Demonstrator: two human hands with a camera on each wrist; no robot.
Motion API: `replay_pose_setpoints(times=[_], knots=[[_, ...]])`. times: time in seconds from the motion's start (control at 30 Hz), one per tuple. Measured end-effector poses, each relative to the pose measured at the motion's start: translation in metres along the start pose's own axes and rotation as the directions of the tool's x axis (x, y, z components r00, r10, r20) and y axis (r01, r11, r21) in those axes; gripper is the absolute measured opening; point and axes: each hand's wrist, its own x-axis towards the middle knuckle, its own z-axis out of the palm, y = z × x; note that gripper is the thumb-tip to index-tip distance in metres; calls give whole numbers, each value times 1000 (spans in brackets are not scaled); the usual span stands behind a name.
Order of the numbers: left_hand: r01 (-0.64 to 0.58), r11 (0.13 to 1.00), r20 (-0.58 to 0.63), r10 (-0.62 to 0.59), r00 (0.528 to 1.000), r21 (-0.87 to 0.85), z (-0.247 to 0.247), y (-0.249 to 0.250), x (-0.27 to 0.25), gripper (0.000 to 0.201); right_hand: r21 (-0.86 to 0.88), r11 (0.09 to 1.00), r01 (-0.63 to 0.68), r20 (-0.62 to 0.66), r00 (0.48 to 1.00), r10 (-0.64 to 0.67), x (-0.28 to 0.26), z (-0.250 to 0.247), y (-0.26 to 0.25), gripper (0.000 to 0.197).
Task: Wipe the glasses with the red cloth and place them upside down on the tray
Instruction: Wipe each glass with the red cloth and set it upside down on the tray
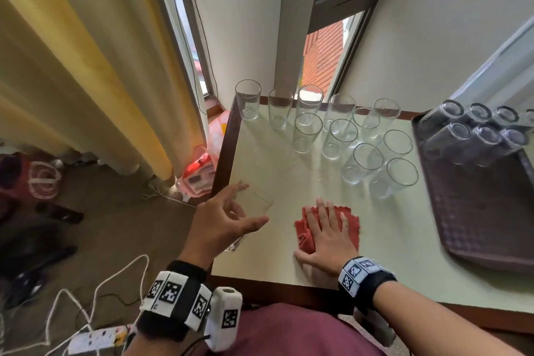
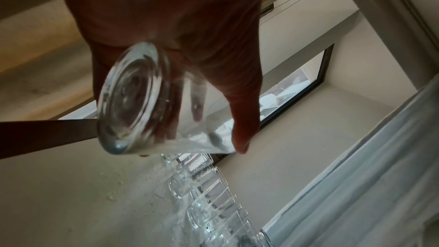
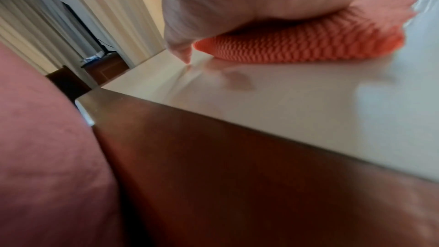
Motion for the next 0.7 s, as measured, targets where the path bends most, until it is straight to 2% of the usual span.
replay_pose_setpoints(times=[0.2, 0.27, 0.3, 0.37, 0.43, 0.47, 0.53, 0.6, 0.63, 0.7], knots=[[-22, 989, 51, 30, 998, -145, 0, -5, 26, 71, 93, 994, -55, 30, 998, 53, 2, -12, -7, 111], [-37, 987, 52, 46, 998, -158, 7, 1, 33, 67, 226, 967, -114, 24, 993, 111, 3, -19, -13, 97], [-34, 984, 50, 44, 998, -175, 11, 6, 36, 66, 347, 927, -143, -13, 987, 157, 2, -25, -17, 85], [10, 967, 65, 6, 998, -256, 18, 16, 39, 68, 609, 778, -157, -139, 944, 299, -1, -34, -20, 58], [47, 949, 121, -9, 993, -313, 24, 25, 42, 72, 798, 597, -88, -210, 887, 411, -12, -46, -21, 40], [59, 943, 153, -8, 988, -327, 27, 30, 42, 74, 865, 500, -44, -210, 873, 439, -19, -51, -20, 33], [89, 927, 223, -6, 975, -364, 33, 40, 45, 76, 962, 274, 19, -143, 886, 440, -34, -62, -16, 23], [126, 911, 302, -2, 953, -392, 44, 48, 47, 77, 999, 26, 27, -35, 924, 380, -46, -70, -9, 27], [139, 906, 341, 7, 940, -400, 49, 54, 47, 80, 998, -68, 6, 17, 945, 327, -52, -72, -6, 36], [145, 886, 385, 41, 922, -441, 66, 56, 48, 94, 983, -179, -34, 75, 971, 227, -61, -72, 4, 59]])
